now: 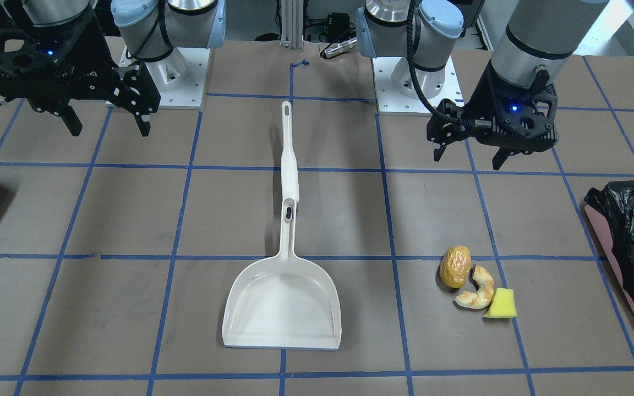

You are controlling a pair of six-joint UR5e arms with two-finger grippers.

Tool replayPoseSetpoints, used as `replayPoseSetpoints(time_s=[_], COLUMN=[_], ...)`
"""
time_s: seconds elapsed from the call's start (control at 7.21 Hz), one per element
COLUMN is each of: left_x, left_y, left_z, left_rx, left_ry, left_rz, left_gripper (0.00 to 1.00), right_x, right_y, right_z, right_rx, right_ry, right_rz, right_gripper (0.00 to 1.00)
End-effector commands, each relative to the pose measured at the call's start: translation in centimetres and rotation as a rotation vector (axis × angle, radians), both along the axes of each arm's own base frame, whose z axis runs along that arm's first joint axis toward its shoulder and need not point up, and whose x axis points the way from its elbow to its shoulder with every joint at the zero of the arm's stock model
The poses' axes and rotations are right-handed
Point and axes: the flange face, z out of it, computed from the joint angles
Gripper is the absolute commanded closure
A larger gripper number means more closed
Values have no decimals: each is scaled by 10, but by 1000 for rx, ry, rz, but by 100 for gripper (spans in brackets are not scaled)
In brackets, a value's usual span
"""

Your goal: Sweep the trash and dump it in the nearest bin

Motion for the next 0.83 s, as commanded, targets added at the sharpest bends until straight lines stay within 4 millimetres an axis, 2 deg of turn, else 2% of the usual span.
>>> replayPoseSetpoints(time_s=[0.0, 0.69], left_x=[-1, -1], left_y=[6, 6], left_z=[5, 5], left_rx=[8, 9], left_ry=[2, 23], left_rz=[-1, 41], left_gripper=[0, 0], right_x=[0, 0], right_y=[0, 0], right_z=[-1, 0], right_rx=[3, 2], right_ry=[3, -3], right_rz=[0, 0], right_gripper=[0, 0])
